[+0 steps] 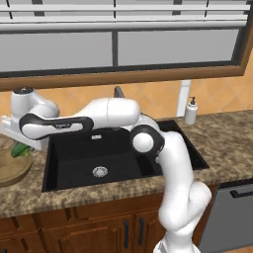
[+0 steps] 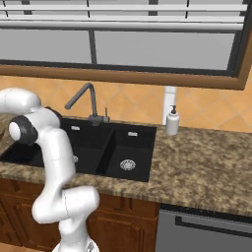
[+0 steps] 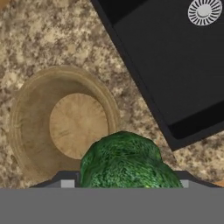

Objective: Pick the broccoli from the sink and place it in the bowl. Then pick the bowl and place it in the microwave. Then close the microwave door and press the start button.

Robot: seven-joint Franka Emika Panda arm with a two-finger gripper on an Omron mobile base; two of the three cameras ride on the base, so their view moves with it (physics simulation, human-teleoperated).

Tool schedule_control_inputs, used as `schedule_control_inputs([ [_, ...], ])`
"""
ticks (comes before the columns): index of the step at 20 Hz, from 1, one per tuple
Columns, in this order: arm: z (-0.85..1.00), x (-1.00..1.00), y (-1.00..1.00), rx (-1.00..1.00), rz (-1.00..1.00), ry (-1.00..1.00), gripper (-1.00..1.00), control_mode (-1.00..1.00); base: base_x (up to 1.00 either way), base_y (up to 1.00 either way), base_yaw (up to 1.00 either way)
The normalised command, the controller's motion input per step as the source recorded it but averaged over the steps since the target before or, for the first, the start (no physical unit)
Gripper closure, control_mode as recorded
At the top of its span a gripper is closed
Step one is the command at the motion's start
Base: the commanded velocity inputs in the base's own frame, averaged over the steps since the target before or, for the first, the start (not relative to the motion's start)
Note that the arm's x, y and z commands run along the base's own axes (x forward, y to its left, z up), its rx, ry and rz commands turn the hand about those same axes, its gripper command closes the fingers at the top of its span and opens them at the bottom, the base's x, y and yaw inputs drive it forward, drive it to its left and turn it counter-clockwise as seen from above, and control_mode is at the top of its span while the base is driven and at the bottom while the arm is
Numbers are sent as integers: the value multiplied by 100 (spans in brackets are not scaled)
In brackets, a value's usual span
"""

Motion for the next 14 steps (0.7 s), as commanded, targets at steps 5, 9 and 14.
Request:
schedule_control_inputs([
  [5,-60,0,2,-1,0,3,100,-100,0,0,0],
  [9,-66,0,0,0,0,0,100,-100,0,0,0],
  [14,-66,2,0,1,0,-1,100,-100,0,0,0],
])
